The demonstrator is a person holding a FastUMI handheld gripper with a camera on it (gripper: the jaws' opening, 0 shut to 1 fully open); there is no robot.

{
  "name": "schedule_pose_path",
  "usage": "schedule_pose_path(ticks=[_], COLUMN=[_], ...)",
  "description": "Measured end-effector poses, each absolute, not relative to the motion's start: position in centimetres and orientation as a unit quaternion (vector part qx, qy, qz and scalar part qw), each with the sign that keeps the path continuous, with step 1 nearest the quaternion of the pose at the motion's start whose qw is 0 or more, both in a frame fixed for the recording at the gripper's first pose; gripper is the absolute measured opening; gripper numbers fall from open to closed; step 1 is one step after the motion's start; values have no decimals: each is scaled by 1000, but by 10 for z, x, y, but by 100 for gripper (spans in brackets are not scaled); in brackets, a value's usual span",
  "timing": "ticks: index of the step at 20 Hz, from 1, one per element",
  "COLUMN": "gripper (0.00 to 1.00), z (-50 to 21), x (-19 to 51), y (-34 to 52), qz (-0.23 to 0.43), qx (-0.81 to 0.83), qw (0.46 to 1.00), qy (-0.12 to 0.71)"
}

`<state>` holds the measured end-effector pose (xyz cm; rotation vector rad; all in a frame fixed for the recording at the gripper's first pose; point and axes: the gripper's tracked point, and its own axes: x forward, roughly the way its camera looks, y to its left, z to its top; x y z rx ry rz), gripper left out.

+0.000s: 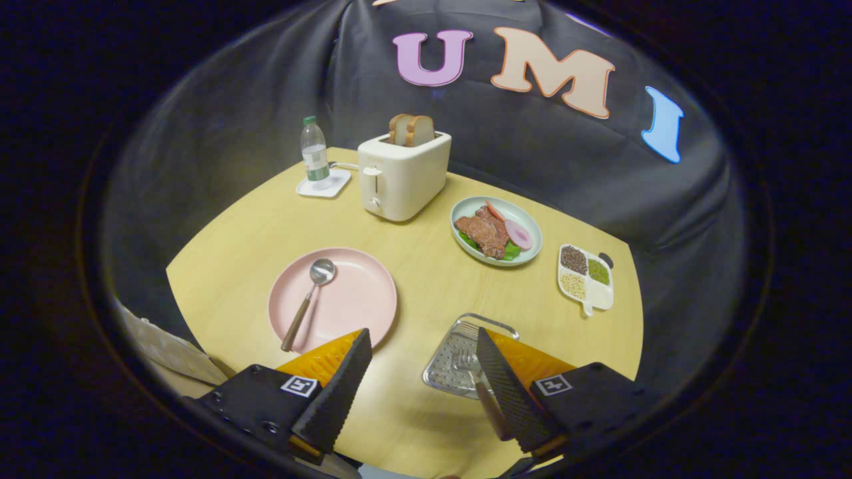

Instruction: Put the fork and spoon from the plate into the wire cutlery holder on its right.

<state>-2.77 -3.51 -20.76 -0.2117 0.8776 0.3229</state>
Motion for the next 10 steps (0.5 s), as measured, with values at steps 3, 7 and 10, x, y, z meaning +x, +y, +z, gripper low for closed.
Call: schedule_pose_path(ticks=[3,7,10], gripper=[100,100,100], z=[-203,-203,-210], x=[-27,-27,-30], y=[-10,16,36], qz=[148,140,139], qx=[-70,-53,-40], qw=[903,921,927], qy=[396,359,345])
